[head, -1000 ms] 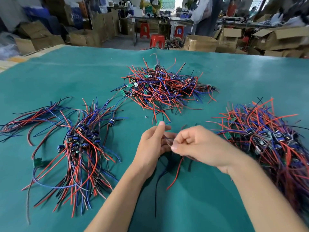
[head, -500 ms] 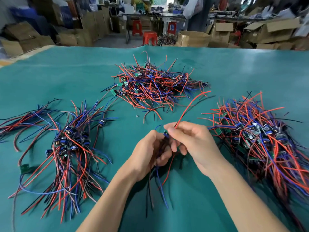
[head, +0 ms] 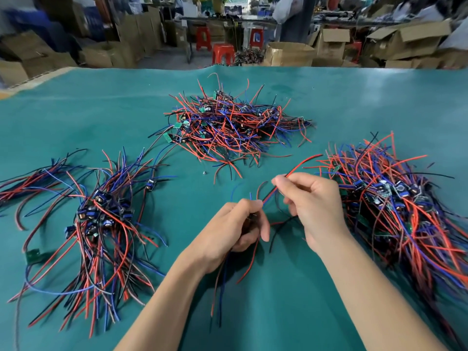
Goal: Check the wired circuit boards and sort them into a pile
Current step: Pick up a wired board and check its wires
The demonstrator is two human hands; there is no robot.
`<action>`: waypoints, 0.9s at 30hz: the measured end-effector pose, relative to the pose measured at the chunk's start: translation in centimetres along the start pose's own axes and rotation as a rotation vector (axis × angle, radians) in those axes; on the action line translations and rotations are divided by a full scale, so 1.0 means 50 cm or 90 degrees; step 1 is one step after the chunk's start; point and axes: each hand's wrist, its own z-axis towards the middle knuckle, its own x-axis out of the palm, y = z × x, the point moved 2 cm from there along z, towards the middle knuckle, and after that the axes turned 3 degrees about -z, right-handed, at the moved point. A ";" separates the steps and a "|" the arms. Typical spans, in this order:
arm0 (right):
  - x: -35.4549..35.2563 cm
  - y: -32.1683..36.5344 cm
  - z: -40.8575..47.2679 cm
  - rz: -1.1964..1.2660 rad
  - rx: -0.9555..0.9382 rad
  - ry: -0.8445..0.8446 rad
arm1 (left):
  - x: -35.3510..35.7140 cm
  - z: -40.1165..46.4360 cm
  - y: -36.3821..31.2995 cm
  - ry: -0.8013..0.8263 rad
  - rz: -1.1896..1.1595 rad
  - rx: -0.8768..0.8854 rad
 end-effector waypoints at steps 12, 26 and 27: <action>-0.077 0.001 0.038 -0.090 -0.114 -0.211 | 0.010 -0.006 -0.007 0.030 0.059 -0.013; -0.009 0.011 -0.004 0.317 0.218 -0.021 | 0.000 0.003 -0.001 -0.041 -0.198 -0.029; 0.013 0.011 -0.016 0.268 0.207 0.058 | -0.001 0.003 -0.001 -0.041 -0.234 -0.036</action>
